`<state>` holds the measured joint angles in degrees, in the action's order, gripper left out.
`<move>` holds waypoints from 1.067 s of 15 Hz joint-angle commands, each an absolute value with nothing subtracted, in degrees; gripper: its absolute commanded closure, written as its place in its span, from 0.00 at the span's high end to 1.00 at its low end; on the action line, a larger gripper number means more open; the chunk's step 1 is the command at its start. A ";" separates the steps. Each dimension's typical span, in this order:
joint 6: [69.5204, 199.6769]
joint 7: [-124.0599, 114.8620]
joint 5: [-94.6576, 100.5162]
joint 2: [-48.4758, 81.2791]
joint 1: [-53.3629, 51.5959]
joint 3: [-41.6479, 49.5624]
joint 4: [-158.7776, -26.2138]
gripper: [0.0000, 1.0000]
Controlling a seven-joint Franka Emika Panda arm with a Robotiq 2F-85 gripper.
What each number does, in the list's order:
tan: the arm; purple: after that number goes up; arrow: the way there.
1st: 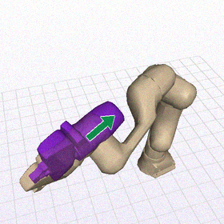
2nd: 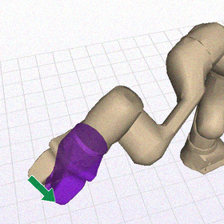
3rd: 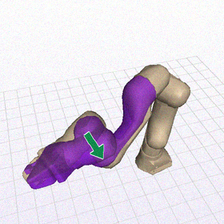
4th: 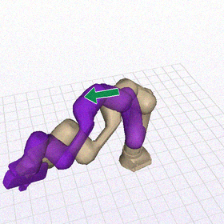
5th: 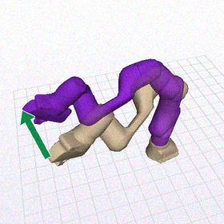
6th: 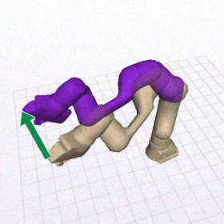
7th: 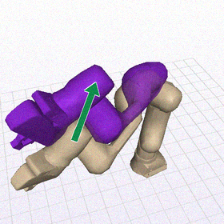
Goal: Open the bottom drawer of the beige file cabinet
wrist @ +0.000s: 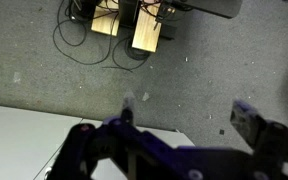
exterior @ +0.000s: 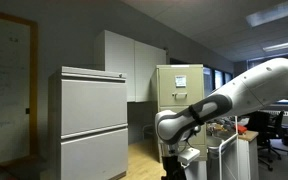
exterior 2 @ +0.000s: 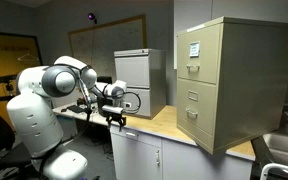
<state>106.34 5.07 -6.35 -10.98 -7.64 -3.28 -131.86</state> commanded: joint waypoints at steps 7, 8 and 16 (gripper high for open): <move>106.30 5.15 -6.45 -10.98 -7.02 -3.88 -131.70 1.00; 106.30 5.15 -6.45 -10.98 -7.02 -3.88 -131.70 1.00; 110.58 3.83 -3.05 -10.12 -5.91 -3.72 -130.79 1.00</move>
